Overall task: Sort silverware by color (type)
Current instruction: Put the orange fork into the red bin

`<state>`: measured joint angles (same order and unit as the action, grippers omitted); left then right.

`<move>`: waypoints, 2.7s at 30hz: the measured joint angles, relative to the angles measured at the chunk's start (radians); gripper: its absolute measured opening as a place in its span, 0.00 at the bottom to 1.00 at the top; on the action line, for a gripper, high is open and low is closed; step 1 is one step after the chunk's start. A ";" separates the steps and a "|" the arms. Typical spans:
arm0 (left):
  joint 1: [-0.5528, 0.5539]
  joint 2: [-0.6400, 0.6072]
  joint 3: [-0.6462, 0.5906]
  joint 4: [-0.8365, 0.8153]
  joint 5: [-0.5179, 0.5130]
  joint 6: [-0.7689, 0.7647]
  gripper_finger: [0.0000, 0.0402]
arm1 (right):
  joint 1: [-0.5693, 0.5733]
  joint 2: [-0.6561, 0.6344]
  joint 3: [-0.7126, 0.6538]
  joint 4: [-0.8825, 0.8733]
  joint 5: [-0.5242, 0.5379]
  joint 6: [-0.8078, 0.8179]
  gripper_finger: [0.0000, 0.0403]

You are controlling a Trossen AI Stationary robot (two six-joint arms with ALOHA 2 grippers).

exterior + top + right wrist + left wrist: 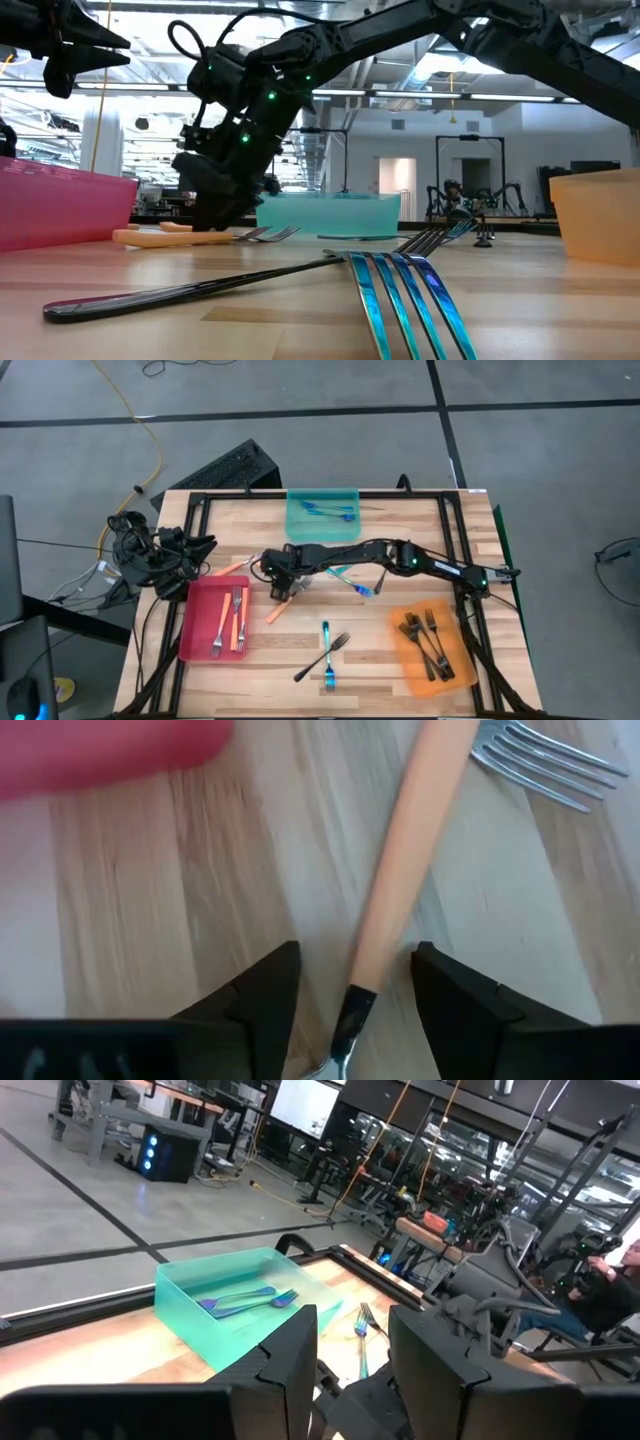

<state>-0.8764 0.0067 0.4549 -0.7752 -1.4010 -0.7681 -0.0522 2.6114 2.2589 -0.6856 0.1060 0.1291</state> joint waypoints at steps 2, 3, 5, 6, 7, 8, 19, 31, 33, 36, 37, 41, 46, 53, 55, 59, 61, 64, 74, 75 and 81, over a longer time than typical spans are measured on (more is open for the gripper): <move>0.000 0.000 0.000 0.000 0.000 0.000 0.28 | -0.001 0.001 0.000 -0.009 0.004 0.009 0.48; 0.000 0.000 0.000 0.000 -0.001 0.000 0.28 | -0.001 0.001 0.000 -0.014 0.004 0.013 0.45; 0.000 0.000 0.000 0.000 -0.001 0.000 0.28 | -0.002 0.002 -0.001 -0.021 0.003 0.026 0.37; 0.000 0.000 0.000 0.000 -0.001 0.000 0.28 | -0.002 0.003 -0.001 -0.024 0.003 0.036 0.33; 0.000 0.000 0.000 0.000 -0.001 0.000 0.28 | -0.002 0.004 -0.001 -0.027 0.003 0.047 0.28; 0.000 0.000 0.000 0.000 -0.001 0.000 0.28 | -0.003 0.004 -0.001 -0.029 0.001 0.057 0.23; 0.000 0.000 0.000 0.000 -0.002 0.000 0.28 | 0.000 0.005 0.000 -0.038 0.011 0.086 0.13; 0.000 0.000 0.000 -0.001 -0.002 0.000 0.28 | -0.001 0.006 0.085 -0.095 0.026 0.083 0.13; 0.000 0.000 0.000 -0.001 -0.002 0.000 0.28 | -0.002 0.002 0.085 -0.097 0.029 0.083 0.13; 0.000 0.000 0.000 -0.001 -0.002 0.000 0.28 | -0.002 0.000 0.086 -0.110 0.048 0.082 0.13; 0.000 0.000 0.000 -0.001 -0.002 0.000 0.28 | -0.002 0.000 0.086 -0.112 0.057 0.082 0.13; 0.000 0.000 0.000 -0.001 -0.002 0.000 0.28 | 0.002 -0.001 0.086 -0.113 0.061 0.080 0.13; 0.000 0.000 0.000 -0.001 -0.002 0.000 0.28 | 0.009 -0.005 0.094 -0.109 0.082 0.060 0.13; 0.000 0.000 0.000 -0.002 -0.014 -0.001 0.28 | 0.012 -0.062 0.095 -0.120 0.111 0.044 0.13; 0.000 0.000 0.000 -0.002 -0.018 -0.001 0.28 | 0.012 -0.068 0.097 -0.089 0.114 0.043 0.13; 0.000 0.000 0.000 -0.002 -0.021 -0.002 0.28 | 0.019 -0.097 0.098 -0.055 0.113 -0.005 0.13; 0.000 0.000 0.000 -0.001 -0.021 -0.002 0.28 | 0.031 -0.105 0.099 -0.043 0.112 -0.032 0.13; 0.000 0.000 0.000 -0.002 -0.021 -0.002 0.28 | 0.051 -0.108 0.097 -0.022 0.106 -0.091 0.13; 0.000 0.000 0.000 -0.002 -0.024 -0.003 0.28 | 0.125 -0.109 0.097 0.137 0.189 -0.423 0.13; 0.000 0.000 0.000 -0.002 -0.024 -0.003 0.28 | 0.132 -0.109 0.097 0.159 0.191 -0.463 0.13; 0.000 0.000 0.000 -0.002 -0.024 -0.003 0.28 | 0.170 -0.109 0.097 0.272 0.186 -0.755 0.13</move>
<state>-0.8761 0.0067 0.4549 -0.7769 -1.4254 -0.7708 0.1178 2.5019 2.3558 -0.4136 0.2922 -0.6257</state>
